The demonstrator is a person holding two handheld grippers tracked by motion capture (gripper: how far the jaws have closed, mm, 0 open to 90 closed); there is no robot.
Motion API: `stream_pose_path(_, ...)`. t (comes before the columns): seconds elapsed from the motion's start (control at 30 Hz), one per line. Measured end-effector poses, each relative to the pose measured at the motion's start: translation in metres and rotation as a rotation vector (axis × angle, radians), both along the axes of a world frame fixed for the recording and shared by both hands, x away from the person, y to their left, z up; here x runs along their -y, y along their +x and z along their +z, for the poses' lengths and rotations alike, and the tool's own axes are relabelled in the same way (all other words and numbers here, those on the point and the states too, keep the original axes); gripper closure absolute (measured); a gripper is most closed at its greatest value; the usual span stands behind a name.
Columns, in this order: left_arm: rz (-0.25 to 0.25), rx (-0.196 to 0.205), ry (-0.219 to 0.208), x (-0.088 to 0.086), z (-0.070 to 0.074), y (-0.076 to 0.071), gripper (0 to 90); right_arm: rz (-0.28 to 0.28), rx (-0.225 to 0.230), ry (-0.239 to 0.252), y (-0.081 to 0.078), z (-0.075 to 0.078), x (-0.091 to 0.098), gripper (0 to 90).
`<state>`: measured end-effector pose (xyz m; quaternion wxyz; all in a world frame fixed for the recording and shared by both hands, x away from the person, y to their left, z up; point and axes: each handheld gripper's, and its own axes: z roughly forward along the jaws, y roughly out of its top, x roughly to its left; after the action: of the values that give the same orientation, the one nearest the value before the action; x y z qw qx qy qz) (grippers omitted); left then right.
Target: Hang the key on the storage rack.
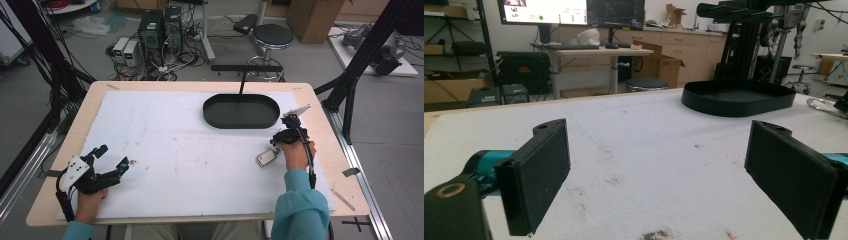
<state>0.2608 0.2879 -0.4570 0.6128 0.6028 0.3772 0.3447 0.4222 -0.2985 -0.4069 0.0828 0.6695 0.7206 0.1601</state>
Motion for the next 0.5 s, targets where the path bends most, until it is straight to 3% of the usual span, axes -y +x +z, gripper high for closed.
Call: stream_pose_path(0.5, 0.000, 0.001, -0.002, 0.0002, 0.0000, 0.0000, 11.3, -0.029, -0.044, -0.006, 0.0058, -0.0059, -0.0001, 62.0)
